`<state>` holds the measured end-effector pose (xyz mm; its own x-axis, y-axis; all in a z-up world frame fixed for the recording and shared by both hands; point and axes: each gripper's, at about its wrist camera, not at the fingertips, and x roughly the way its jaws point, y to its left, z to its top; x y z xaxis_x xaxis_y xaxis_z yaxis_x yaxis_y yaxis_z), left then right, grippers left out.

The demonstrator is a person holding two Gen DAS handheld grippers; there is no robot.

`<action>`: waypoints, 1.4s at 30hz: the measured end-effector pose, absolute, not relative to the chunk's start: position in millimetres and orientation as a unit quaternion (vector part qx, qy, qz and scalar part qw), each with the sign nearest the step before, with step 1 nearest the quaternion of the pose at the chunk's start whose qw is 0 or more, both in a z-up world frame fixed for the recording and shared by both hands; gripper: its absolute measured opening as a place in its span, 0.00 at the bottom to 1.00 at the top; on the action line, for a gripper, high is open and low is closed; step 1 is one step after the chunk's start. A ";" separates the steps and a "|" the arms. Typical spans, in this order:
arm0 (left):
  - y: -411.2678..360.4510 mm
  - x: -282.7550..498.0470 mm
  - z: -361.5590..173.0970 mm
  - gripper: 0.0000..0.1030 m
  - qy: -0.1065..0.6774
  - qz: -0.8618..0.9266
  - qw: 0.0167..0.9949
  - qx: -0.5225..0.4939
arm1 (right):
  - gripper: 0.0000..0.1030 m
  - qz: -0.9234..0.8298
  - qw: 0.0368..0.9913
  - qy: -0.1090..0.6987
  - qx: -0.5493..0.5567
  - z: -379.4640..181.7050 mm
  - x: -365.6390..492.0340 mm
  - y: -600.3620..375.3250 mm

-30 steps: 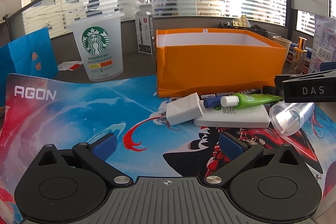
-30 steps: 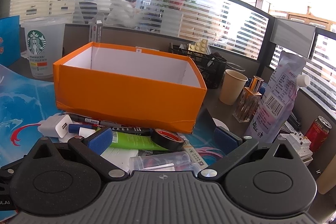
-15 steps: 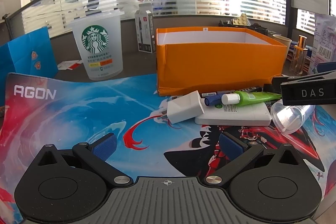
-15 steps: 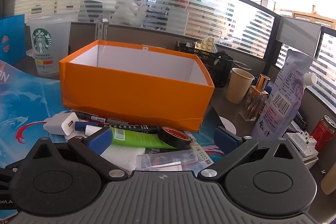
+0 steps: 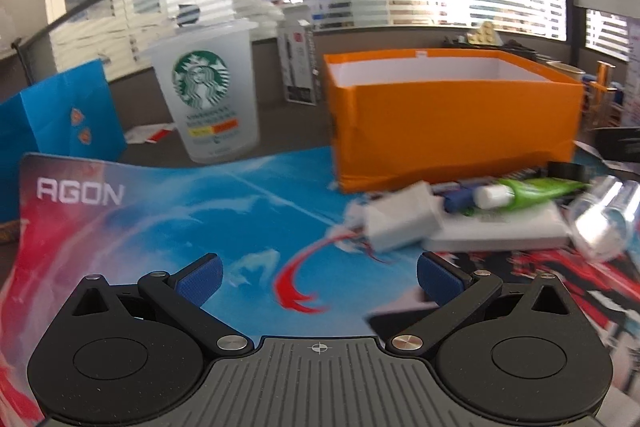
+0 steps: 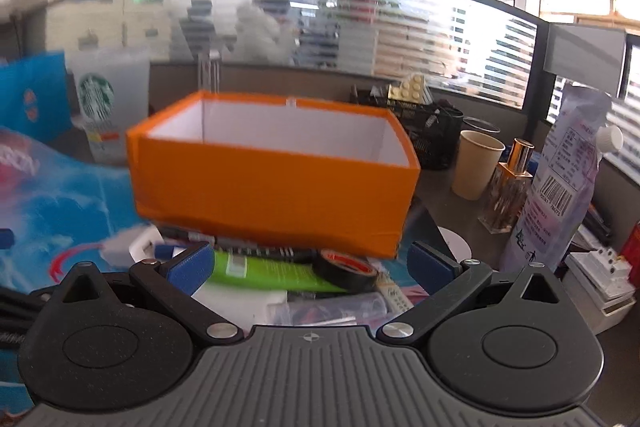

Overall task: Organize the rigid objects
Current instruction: 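Move the left tool toward the white charger while the right tool approaches the clear cups, then close the left tool on the white charger while the right tool grips the clear cups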

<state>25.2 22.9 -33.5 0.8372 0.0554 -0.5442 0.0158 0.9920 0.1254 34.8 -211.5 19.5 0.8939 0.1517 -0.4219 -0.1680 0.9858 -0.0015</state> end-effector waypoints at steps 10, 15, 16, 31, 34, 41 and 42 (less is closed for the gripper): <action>14.1 62.4 -44.6 1.00 0.299 -0.073 0.948 0.078 | 1.00 0.118 0.962 0.245 -0.031 -14.6 19.1 -232.6; 1.1 84.9 -51.2 1.00 0.302 -0.094 0.944 0.094 | 0.99 0.099 0.960 0.259 -0.034 -28.6 12.3 -243.7; 0.2 88.5 -52.0 1.00 0.304 -0.096 0.943 0.090 | 0.99 0.102 0.958 0.265 -0.028 -32.5 13.7 -247.1; 24.4 123.6 -54.3 0.51 0.328 -0.171 0.927 -0.053 | 0.77 0.135 0.951 0.279 0.016 -45.9 57.9 -253.0; 21.7 116.1 -54.8 0.51 0.320 -0.172 0.931 -0.036 | 0.77 0.136 0.950 0.278 0.024 -45.7 58.3 -254.4; 23.2 103.4 -46.2 0.50 0.321 -0.166 0.932 -0.027 | 0.76 0.135 0.956 0.260 0.032 -34.8 52.1 -252.4; 24.9 100.9 -44.5 0.50 0.318 -0.166 0.933 -0.028 | 0.76 0.136 0.957 0.255 0.027 -31.3 50.3 -251.0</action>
